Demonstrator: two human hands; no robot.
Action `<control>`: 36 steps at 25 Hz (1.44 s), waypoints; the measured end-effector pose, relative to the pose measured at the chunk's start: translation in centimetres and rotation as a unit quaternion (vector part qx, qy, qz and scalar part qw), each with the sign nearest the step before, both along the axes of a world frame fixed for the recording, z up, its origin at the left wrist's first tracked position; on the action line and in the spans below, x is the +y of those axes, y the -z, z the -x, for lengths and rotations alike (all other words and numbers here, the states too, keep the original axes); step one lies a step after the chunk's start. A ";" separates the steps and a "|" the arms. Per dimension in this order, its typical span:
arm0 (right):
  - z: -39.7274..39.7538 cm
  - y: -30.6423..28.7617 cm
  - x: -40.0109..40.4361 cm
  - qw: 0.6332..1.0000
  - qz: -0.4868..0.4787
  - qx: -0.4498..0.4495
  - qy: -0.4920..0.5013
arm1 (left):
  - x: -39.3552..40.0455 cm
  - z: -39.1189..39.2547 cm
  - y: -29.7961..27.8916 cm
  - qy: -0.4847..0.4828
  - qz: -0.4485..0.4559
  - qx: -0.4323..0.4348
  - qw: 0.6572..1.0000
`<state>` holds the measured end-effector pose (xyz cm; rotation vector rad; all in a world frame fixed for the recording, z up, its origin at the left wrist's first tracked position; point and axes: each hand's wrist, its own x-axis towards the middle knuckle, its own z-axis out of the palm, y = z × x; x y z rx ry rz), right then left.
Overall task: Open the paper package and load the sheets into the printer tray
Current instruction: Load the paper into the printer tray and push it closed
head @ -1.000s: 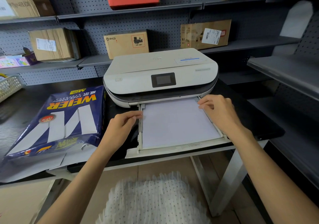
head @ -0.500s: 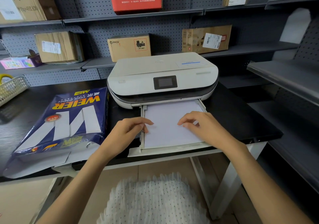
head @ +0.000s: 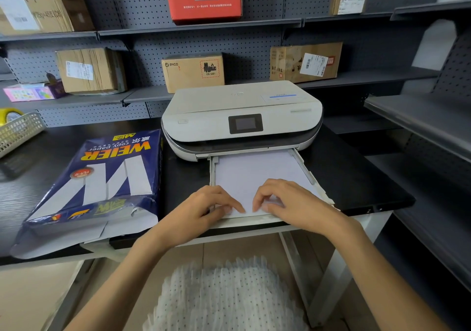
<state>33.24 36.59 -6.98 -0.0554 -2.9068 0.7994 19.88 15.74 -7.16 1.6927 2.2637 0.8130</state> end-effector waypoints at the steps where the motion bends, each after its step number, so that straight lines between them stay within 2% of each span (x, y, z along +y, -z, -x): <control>1: 0.0 0.0 -0.1 1.000 -0.003 -0.003 0.000 | 0.1 -0.1 0.0 -0.002 0.005 0.005 1.000; 7: -0.6 -1.0 -0.6 0.999 0.006 -0.032 -0.002 | -0.1 -0.3 0.1 -0.004 0.035 0.037 0.999; 11: -0.7 -1.3 -1.0 0.997 -0.047 -0.064 -0.011 | 0.1 -0.2 0.0 0.000 0.061 0.079 0.995; 14: -0.5 -1.2 -0.9 0.997 -0.065 -0.050 -0.017 | 0.3 -0.2 -0.1 0.003 0.057 0.105 0.993; 19: -0.1 -1.5 -0.3 0.999 -0.040 -0.012 -0.007 | 0.6 0.3 -0.7 -0.009 0.036 0.088 0.995; 26: 0.5 -1.3 0.3 0.999 -0.038 -0.006 -0.011 | 1.5 0.4 -1.0 0.003 0.060 0.107 0.992; 36: 1.3 -0.8 1.0 0.999 -0.030 0.016 0.015 | 2.6 1.6 -0.9 0.000 0.051 0.113 0.992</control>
